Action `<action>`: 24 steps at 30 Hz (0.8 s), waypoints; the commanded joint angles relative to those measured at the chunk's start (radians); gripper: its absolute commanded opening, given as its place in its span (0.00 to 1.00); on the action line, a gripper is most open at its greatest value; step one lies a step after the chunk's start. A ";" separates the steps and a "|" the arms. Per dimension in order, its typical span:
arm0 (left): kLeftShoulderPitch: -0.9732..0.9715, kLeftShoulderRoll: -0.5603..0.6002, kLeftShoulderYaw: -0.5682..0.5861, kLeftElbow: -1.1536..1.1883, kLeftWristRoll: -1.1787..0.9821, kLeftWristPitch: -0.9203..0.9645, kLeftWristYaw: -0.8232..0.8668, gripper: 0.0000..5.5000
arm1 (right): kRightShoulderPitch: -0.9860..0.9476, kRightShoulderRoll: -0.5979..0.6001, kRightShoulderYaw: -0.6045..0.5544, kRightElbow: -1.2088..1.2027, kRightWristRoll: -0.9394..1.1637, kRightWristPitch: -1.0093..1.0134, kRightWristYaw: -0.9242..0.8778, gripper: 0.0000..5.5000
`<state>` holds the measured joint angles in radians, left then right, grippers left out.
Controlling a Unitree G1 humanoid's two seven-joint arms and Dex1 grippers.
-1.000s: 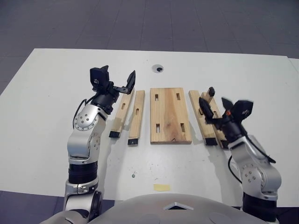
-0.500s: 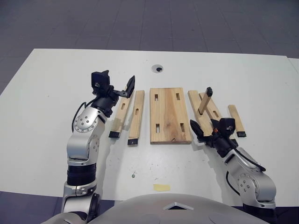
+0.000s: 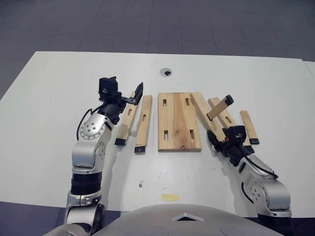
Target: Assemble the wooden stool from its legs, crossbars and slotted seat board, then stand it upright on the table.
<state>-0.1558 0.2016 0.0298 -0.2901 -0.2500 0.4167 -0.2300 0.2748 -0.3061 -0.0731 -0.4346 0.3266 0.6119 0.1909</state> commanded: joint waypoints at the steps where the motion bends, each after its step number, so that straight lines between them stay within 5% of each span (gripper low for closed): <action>1: -0.007 0.004 -0.003 0.011 0.016 -0.005 0.001 0.98 | 0.004 0.016 -0.005 0.018 0.004 0.037 -0.004 0.44; 4: -0.008 0.002 -0.004 0.015 0.023 -0.008 0.001 0.98 | 0.003 0.017 -0.007 0.024 0.001 0.042 0.001 0.37; 16: -0.066 -0.020 0.026 0.019 -0.027 0.001 0.000 0.98 | -0.129 0.054 -0.008 0.071 -0.061 -0.144 0.000 0.37; 24: -0.209 -0.102 0.221 -0.079 -0.599 0.301 0.022 0.98 | -0.253 0.015 -0.020 0.083 -0.088 -0.430 0.113 0.37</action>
<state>-0.3277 0.1117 0.2119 -0.3345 -0.6884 0.6213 -0.2273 0.0529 -0.2719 -0.0969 -0.3348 0.2286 0.2384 0.2588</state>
